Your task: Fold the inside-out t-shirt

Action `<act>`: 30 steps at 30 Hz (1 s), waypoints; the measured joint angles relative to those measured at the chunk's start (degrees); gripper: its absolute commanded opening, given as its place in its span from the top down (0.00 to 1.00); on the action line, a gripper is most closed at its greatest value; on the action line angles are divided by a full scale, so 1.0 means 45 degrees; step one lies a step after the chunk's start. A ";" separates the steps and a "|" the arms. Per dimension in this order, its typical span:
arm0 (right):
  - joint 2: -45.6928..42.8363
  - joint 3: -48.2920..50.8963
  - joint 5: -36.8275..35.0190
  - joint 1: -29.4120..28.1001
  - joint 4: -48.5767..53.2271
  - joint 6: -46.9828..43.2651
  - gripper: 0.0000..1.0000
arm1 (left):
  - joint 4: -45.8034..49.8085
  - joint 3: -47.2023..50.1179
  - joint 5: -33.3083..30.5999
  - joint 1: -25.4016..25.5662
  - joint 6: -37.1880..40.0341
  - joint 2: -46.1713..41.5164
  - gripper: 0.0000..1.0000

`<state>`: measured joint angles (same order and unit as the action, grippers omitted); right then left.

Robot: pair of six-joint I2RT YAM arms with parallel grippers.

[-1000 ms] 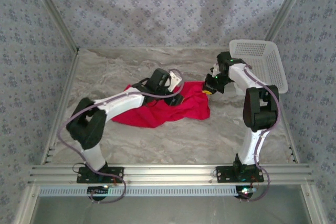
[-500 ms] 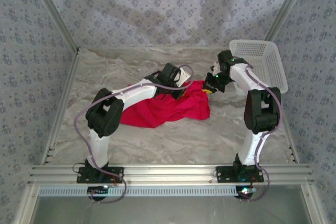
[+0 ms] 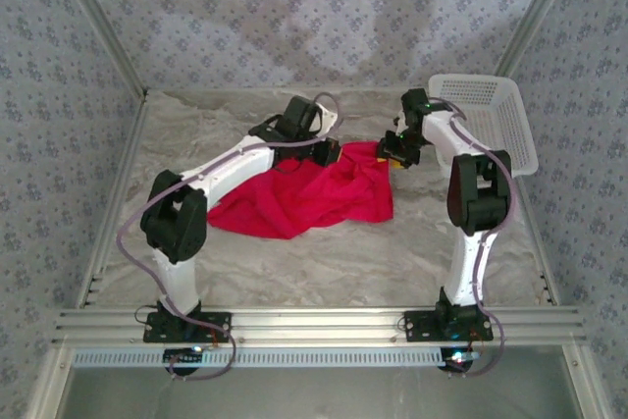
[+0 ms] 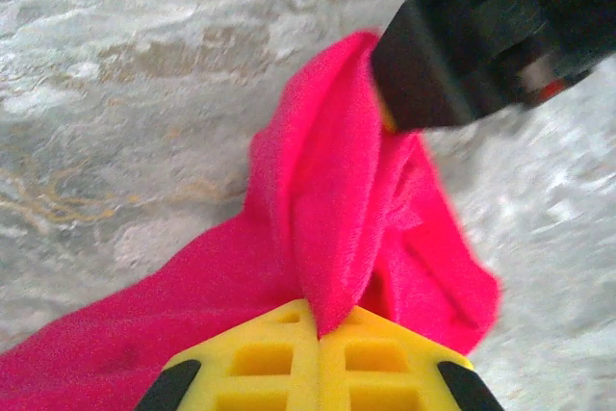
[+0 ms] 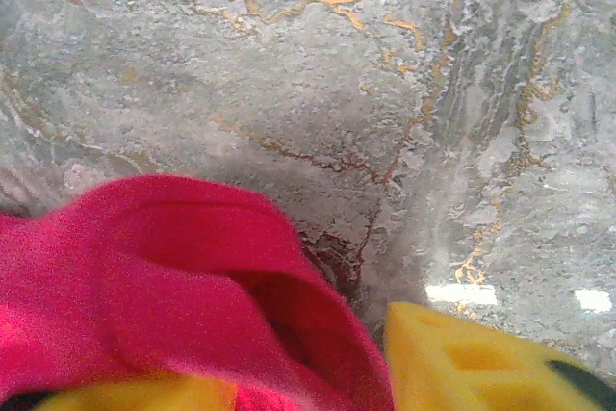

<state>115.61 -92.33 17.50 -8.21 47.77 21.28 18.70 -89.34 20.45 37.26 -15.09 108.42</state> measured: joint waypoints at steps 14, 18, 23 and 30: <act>-0.4605 0.3419 0.0335 -0.2142 -0.2025 0.1030 0.76 | -0.1889 0.0758 0.2370 -0.1151 -0.4435 0.0680 1.00; -0.3502 0.3147 0.0510 -0.2997 -0.3045 0.1185 0.77 | -0.1880 0.0758 0.2365 -0.1107 -0.4537 0.0680 1.00; -0.1894 0.2273 -0.0165 -0.3351 -0.3526 0.1107 0.71 | -0.1880 0.0869 0.2356 -0.1107 -0.4575 0.0680 1.00; -0.1355 0.1676 -0.1719 -0.3585 -0.3512 0.0641 0.63 | -0.1836 0.0947 0.2302 -0.1107 -0.4566 0.0675 1.00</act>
<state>109.51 -84.79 9.76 -24.34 31.97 24.16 10.44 -85.08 30.81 32.27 -35.64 111.46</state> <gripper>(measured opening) 0.362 0.039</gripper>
